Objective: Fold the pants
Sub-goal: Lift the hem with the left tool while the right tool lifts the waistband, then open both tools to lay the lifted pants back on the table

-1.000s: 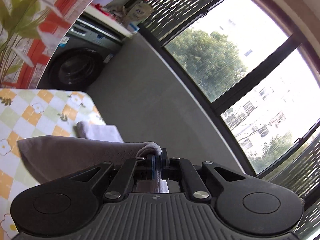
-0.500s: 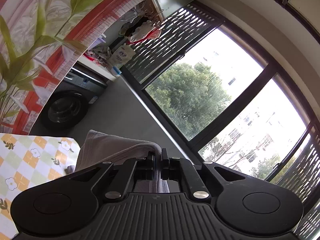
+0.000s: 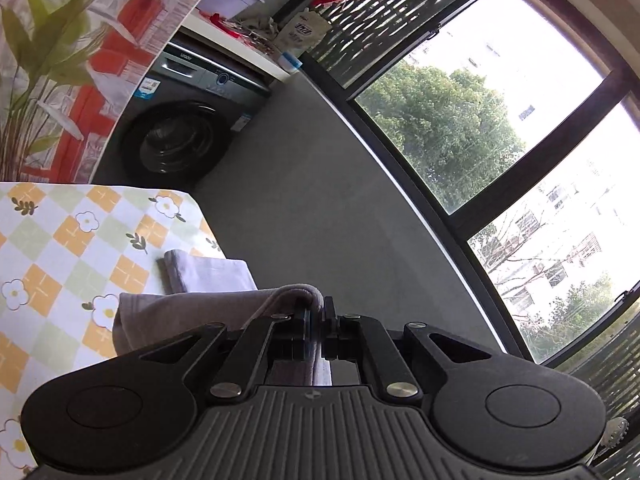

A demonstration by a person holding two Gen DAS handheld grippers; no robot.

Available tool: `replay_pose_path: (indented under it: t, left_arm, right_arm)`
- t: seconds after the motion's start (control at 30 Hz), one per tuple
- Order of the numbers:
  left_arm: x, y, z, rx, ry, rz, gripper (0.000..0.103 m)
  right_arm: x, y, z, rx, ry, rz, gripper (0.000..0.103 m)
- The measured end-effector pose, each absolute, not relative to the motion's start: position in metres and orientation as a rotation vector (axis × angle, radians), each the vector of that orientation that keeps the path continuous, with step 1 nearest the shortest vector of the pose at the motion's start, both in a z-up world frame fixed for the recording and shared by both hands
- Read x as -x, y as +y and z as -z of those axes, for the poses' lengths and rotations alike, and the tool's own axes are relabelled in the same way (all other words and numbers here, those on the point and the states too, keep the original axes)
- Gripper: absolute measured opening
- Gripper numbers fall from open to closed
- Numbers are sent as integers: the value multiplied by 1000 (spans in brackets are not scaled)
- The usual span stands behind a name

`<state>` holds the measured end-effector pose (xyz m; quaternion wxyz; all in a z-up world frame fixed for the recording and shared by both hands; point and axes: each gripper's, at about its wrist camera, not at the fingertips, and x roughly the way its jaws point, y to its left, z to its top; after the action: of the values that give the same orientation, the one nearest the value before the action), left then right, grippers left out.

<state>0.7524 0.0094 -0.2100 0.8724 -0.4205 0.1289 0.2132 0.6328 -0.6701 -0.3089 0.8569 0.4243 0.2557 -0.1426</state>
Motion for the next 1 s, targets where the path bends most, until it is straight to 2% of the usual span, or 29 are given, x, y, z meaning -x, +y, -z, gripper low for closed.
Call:
replay_pose_path:
  t: [0.4,0.43,0.47,0.5,0.53,0.57,0.6,0.77,1.0]
  left_arm:
    - [-904,10,276,831,383,-514,6]
    - [-912,11,283,836,408,-519,6]
    - [-925,13,294,851,448,-507,7]
    - [-934,14,303,857,494,-492,12]
    - [-941,14,311,855,539,-479,18]
    - [-944,15,321,862,598,-468,37]
    - [-944,17,329,880,636,-462,53]
    - [-912,23,343,909,677,-376,56]
    - [-859,57,356,947,665,-412,56]
  right_arm:
    - [-807,-650,349,-696,614,278,5]
    - [-814,-649,355,-703,634,270,6]
    - [-819,-647,361,-710,658,263,14]
    - [-823,-645,368,-706,688,271,19]
    - [-824,-641,373,-699,713,273,31]
    - [-822,-639,377,-697,723,272,43]
    - [-817,-637,379,-701,726,266,45]
    - [-775,-624,374,-705,730,208,46]
    - [-704,-595,369,-729,721,202,49]
